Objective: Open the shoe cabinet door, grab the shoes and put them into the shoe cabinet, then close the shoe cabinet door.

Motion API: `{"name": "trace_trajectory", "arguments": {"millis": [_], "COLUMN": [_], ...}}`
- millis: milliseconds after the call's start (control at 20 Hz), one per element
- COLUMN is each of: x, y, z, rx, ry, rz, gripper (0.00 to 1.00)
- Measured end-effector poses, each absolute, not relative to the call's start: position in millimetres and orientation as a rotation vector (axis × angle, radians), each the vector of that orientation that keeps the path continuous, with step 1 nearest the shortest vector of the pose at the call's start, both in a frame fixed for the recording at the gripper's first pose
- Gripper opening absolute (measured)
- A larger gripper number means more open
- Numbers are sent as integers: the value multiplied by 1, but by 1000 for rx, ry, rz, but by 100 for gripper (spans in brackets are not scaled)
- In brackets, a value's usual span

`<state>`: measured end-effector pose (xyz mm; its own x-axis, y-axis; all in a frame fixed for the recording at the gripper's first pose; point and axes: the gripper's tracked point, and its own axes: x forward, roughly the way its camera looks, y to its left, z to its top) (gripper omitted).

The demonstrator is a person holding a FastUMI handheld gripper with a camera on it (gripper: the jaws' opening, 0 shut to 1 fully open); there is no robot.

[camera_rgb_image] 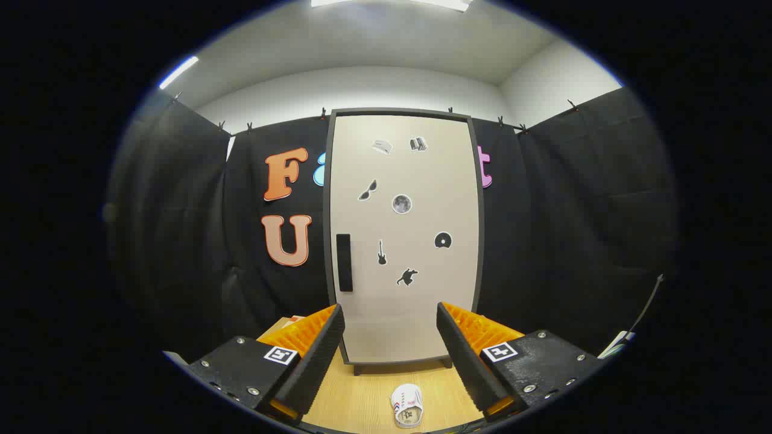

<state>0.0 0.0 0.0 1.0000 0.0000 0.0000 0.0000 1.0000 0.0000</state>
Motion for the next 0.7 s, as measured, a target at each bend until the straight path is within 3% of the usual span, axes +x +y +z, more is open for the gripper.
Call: {"name": "trace_trajectory", "arguments": {"millis": [700], "x": [1], "y": [-3], "z": [0], "rx": [3], "ry": [-3], "rz": [-3], "gripper": [96]}}
